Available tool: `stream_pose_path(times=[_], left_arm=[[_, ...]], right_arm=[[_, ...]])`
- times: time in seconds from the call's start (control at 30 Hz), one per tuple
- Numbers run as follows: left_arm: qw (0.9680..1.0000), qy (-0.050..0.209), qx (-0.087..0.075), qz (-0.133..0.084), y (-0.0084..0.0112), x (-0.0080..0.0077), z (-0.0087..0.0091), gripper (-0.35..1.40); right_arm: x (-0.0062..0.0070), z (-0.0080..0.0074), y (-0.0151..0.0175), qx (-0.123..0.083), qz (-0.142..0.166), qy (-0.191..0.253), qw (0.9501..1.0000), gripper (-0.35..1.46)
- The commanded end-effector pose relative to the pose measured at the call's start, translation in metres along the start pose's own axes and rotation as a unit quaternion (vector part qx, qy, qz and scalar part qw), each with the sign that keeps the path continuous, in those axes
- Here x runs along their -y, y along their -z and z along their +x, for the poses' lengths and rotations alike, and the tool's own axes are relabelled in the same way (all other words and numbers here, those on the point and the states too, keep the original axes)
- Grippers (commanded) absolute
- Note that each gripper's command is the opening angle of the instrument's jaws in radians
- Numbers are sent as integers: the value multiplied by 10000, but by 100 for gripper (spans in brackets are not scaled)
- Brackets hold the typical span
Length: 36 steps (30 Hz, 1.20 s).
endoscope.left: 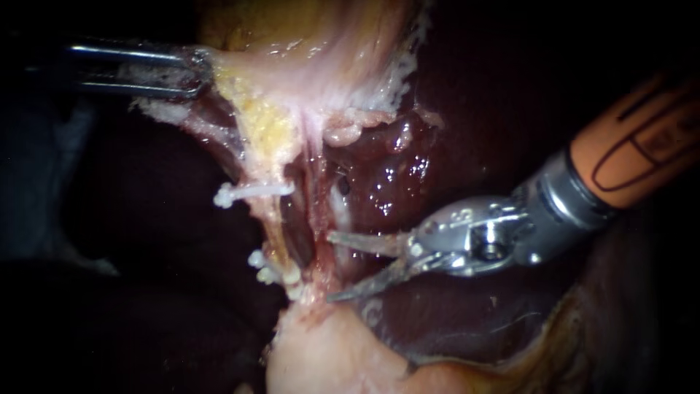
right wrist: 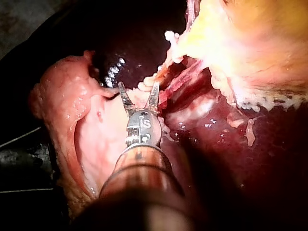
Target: Go to the cutting position left tube
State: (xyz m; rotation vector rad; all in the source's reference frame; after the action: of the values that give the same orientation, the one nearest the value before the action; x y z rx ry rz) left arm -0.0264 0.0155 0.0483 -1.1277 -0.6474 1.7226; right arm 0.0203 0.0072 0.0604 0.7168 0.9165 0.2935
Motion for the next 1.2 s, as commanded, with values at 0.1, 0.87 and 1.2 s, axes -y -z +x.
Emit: stream_pose_path(times=[0.1, 0.87, 1.2], left_arm=[[10000, -29, -1, 2, 0, 0, 0, -35], [10000, -29, -11, 19, -1, -1, 0, -35], [10000, -28, -15, 26, -4, -1, 0, -35]], right_arm=[[-10, -6, -12, 32, 58, -1, 10000, 143], [-59, 2, -66, -282, 223, 84, 9993, 145], [-60, 28, -98, -661, 202, 3, 9976, 143]])
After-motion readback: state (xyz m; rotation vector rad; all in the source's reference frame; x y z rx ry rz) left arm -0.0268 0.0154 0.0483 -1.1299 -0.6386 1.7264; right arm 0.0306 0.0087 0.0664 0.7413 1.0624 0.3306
